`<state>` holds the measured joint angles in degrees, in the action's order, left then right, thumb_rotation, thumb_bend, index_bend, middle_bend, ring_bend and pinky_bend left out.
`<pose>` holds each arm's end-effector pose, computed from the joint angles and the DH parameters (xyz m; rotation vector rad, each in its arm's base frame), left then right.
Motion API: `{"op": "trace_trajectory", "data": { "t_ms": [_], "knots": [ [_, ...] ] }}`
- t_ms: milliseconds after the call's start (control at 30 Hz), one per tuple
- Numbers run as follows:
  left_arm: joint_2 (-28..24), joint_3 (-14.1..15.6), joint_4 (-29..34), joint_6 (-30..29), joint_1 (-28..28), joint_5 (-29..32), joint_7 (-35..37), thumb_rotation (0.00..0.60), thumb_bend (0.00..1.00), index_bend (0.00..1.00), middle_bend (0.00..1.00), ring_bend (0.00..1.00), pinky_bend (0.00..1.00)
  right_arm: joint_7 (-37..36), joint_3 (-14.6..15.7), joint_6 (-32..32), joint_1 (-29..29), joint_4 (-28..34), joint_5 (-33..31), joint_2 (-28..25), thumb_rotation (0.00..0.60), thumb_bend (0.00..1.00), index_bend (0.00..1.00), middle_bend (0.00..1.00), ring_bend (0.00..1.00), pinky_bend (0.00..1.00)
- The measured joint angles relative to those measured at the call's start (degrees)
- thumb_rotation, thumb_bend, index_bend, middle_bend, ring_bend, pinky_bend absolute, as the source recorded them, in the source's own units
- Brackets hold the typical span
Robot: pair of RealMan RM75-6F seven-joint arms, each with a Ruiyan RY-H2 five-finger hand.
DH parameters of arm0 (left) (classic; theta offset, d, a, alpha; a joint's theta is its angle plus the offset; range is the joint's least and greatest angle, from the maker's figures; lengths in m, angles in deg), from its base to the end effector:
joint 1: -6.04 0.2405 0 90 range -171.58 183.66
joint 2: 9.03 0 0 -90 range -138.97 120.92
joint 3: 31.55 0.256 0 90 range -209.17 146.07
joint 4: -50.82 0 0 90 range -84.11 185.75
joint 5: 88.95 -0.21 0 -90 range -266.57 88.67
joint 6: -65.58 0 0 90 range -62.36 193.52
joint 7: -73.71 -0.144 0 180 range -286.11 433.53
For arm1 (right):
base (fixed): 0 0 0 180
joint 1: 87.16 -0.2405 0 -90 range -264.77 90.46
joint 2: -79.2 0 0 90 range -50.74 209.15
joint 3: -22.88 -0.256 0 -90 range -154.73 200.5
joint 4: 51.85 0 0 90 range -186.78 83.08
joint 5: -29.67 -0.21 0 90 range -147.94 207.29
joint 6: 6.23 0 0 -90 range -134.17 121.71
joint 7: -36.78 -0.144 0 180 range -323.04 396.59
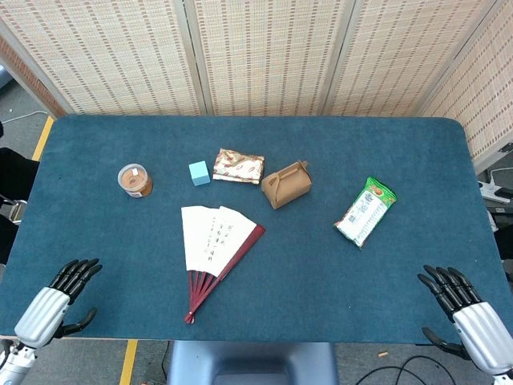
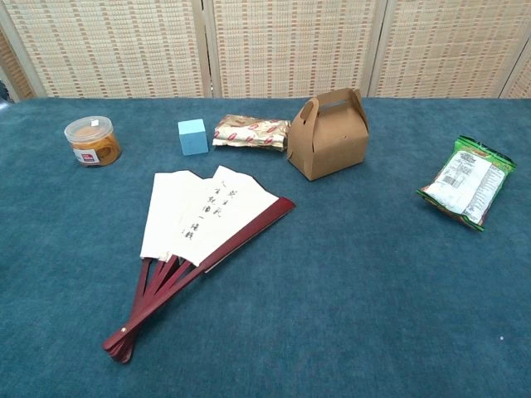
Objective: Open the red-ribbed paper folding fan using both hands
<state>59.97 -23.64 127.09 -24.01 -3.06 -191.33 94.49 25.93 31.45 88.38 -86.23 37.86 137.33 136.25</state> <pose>-0.3184 0.1625 0.1250 -1.7100 -1.0135 -1.1248 -0.2987 -0.1008 0.1747 1.6659 -0.9431 1.0180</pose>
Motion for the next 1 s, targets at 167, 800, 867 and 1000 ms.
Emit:
{"op": "trace_trajectory", "data": {
  "t_ms": [167,800,867,1000],
  "knots": [
    [0.8,-0.1,-0.6,-0.1,0.2,0.1,-0.6,0.6,0.4,0.0,0.0,0.0,0.03,0.6,0.1,-0.7,-0.1,0.0,0.0,0.7,0.6,0.16,0.0,0.0,0.0,0.0],
    [5.1,-2.1,-2.5,3.0,-1.5,2.2,-4.5,0.6,0.41,0.0,0.0,0.0,0.03,27.5,-10.7,-23.9,-14.0,6.1,-4.6,21.6,0.6,0.16,0.27,0.0,0.0,0.0],
    [5.1,-2.4,-3.0,3.3,-1.4,3.2,-4.2,0.6,0.41,0.0,0.0,0.0,0.03,31.3,-12.9,-28.5,-16.8,6.6,-7.8,25.1,0.6,0.16,0.28,0.0,0.0,0.0],
    [5.7,-3.3,-4.6,4.0,-1.5,4.8,-4.4,0.6,0.41,0.0,0.0,0.0,0.03,39.1,-17.8,-36.5,-23.5,5.7,-15.9,34.2,0.6,0.16,0.3,0.0,0.0,0.0]
  ]
}}
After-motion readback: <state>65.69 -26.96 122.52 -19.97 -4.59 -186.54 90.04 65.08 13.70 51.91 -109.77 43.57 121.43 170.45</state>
